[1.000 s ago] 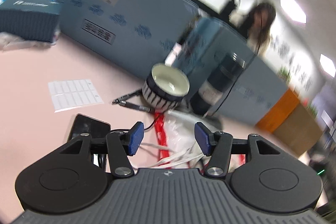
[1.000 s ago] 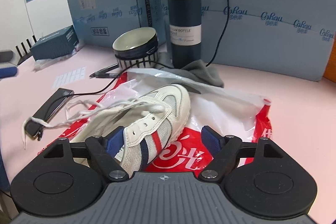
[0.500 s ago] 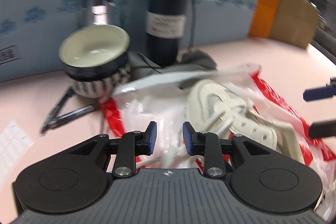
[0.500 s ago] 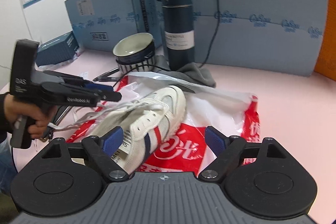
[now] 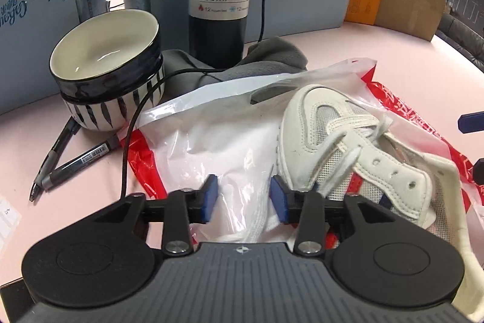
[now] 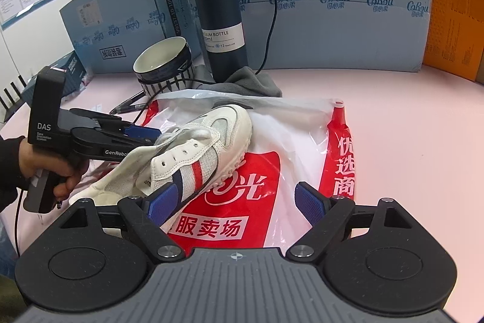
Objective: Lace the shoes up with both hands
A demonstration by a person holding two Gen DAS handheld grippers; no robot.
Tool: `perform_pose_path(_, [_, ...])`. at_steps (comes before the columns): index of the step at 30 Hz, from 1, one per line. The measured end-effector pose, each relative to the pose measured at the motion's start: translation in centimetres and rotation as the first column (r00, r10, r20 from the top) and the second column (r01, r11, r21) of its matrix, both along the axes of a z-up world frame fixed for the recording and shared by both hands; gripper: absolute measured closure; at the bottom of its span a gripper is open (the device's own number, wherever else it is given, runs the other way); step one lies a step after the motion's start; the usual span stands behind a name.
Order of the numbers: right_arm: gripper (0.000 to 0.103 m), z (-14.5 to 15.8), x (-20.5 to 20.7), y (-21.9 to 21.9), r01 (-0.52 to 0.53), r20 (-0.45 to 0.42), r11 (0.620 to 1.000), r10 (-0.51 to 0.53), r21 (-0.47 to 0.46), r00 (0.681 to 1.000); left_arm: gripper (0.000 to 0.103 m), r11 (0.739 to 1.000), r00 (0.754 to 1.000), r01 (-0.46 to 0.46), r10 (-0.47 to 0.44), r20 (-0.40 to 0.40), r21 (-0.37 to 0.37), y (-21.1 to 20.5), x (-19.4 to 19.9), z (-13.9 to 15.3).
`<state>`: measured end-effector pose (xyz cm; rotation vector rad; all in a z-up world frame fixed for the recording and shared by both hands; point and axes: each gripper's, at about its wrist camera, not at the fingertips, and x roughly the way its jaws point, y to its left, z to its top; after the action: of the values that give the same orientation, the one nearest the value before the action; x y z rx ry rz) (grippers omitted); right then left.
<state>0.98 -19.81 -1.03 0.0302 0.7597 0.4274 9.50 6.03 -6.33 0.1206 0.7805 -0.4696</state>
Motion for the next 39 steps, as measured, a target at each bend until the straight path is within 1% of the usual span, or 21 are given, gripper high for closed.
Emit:
perform_pose_path(1, [0.019,0.0,-0.1,0.0,0.003,0.001,1.0,-0.003,0.002,1.0,0.102,1.0,1.0,0.005,-0.005,0.0,0.001,-0.2,-0.1,0.0])
perform_pose_path(3, [0.019,-0.1,0.0,0.3,0.001,-0.004,1.0,-0.001,0.009,1.0,0.102,1.0,1.0,0.014,-0.014,0.006,-0.002,-0.5,-0.5,0.0])
perform_pose_path(5, [0.019,0.0,-0.1,0.7,-0.011,-0.005,1.0,0.011,0.011,1.0,0.102,0.999,1.0,-0.013,0.014,0.023,-0.04,-0.1,-0.9,0.3])
perform_pose_path(8, [0.019,0.2,-0.4,1.1,-0.037,0.018,0.999,0.036,0.018,0.999,0.102,0.988,0.994,-0.085,0.092,0.054,-0.129,1.3,-1.7,1.4])
perform_pose_path(11, [0.019,0.4,-0.5,1.5,-0.059,0.04,0.998,0.058,0.031,0.998,0.102,0.965,0.982,-0.139,0.163,0.091,-0.225,2.8,-2.9,3.2])
perform_pose_path(14, [0.019,0.1,-0.2,2.1,-0.077,0.027,0.996,0.075,0.049,0.997,0.102,0.926,0.97,-0.181,0.224,0.096,-0.332,4.1,-4.2,4.9])
perform_pose_path(16, [0.02,-0.2,0.4,2.7,-0.094,0.012,0.993,0.094,0.071,0.996,0.102,0.907,0.965,-0.196,0.246,0.09,-0.372,4.3,-4.4,5.5])
perform_pose_path(18, [0.022,-0.5,1.2,3.4,-0.113,-0.007,0.989,0.114,0.091,0.993,0.102,0.895,0.962,-0.206,0.259,0.086,-0.395,4.5,-4.6,5.9])
perform_pose_path(20, [0.025,-0.9,2.0,4.2,-0.121,-0.029,0.99,0.123,0.068,0.992,0.102,0.884,0.959,-0.213,0.27,0.083,-0.416,4.6,-4.9,6.4])
perform_pose_path(22, [0.06,-1.0,2.3,4.4,-0.136,-0.037,0.989,0.138,0.05,0.99,0.102,0.881,0.956,-0.216,0.279,0.093,-0.421,4.8,-5.3,6.8])
perform_pose_path(23, [0.07,-1.0,2.4,4.4,-0.146,-0.039,0.988,0.148,0.048,0.988,0.102,0.879,0.954,-0.218,0.283,0.098,-0.423,4.9,-5.5,7.0])
perform_pose_path(24, [0.075,-0.9,2.6,4.3,-0.152,-0.039,0.987,0.154,0.047,0.987,0.102,0.879,0.953,-0.219,0.286,0.1,-0.425,4.9,-5.7,7.1])
perform_pose_path(26, [0.081,-0.5,3.0,3.8,-0.151,-0.027,0.988,0.152,0.045,0.988,0.102,0.877,0.953,-0.218,0.285,0.098,-0.429,4.9,-5.9,7.2])
perform_pose_path(27, [0.081,-0.4,3.3,3.5,-0.147,-0.024,0.988,0.148,0.05,0.989,0.102,0.877,0.955,-0.216,0.282,0.096,-0.43,4.7,-6.0,7.2])
perform_pose_path(29, [0.082,-0.1,3.7,3.1,-0.146,-0.014,0.988,0.147,0.053,0.989,0.102,0.886,0.962,-0.196,0.256,0.093,-0.421,4.0,-6.2,6.9])
perform_pose_path(31, [0.082,0.0,3.8,3.0,-0.174,0.013,0.984,0.174,0.026,0.985,0.102,0.895,0.97,-0.171,0.226,0.087,-0.412,3.1,-6.3,6.6])
perform_pose_path(32, [0.08,0.0,3.8,3.1,-0.19,0.032,0.982,0.19,0.004,0.981,0.102,0.898,0.973,-0.161,0.213,0.084,-0.409,2.6,-6.3,6.4])
perform_pose_path(33, [0.076,-0.1,3.6,3.3,-0.209,0.059,0.977,0.211,-0.033,0.976,0.102,0.901,0.976,-0.15,0.199,0.082,-0.406,2.1,-6.3,6.2])
perform_pose_path(36, [0.075,-0.5,3.2,3.9,-0.262,0.149,0.956,0.281,-0.135,0.948,0.102,0.906,0.983,-0.13,0.172,0.07,-0.402,0.9,-6.3,5.6])
perform_pose_path(38, [0.075,-1.0,3.0,4.1,-0.287,0.199,0.942,0.319,-0.177,0.927,0.102,0.913,0.985,-0.123,0.16,0.066,-0.389,0.1,-6.2,5.3])
perform_pose_path(39, [0.075,-1.2,3.1,4.1,-0.295,0.206,0.938,0.33,-0.181,0.921,0.102,0.915,0.986,-0.121,0.157,0.063,-0.386,-0.1,-6.1,5.2])
